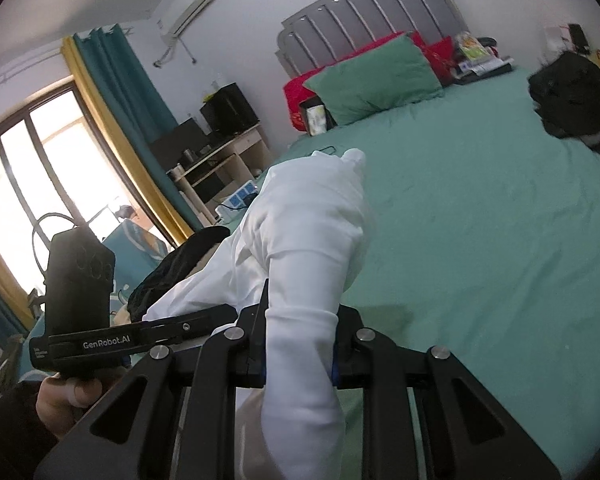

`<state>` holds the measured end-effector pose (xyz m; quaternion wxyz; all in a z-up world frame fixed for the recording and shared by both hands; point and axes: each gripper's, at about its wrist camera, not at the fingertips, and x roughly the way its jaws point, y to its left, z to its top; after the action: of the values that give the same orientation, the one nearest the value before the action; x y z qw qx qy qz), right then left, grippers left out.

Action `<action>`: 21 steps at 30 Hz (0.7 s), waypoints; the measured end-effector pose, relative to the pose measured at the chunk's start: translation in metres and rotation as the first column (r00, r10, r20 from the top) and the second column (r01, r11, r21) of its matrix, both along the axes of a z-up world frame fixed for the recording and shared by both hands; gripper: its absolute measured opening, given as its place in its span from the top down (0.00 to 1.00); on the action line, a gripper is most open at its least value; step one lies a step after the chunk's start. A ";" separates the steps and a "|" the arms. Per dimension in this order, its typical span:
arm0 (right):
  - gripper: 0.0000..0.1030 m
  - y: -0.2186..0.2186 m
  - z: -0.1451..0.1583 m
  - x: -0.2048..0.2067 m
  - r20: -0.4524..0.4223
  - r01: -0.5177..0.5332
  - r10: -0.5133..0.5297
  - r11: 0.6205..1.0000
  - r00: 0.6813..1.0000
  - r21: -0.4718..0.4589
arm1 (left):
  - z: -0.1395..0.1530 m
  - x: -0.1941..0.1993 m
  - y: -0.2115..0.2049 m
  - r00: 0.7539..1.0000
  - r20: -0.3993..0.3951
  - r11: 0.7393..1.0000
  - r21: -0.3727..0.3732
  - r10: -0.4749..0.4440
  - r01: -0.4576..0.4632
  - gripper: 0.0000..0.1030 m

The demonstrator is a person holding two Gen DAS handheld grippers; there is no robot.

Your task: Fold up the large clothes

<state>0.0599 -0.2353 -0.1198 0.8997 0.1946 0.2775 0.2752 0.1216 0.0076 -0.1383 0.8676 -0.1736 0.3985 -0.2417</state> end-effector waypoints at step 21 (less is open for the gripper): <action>0.80 0.158 -0.003 0.098 0.031 -0.139 0.139 0.990 0.990 -0.008 | 0.021 0.069 0.146 0.982 0.081 0.980 0.094 0.169 -0.176 0.80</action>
<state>0.1583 -0.0771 -0.1224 0.8831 0.1680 0.2770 0.3394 0.1904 0.1541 -0.1175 0.9068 -0.1547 0.3618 -0.1513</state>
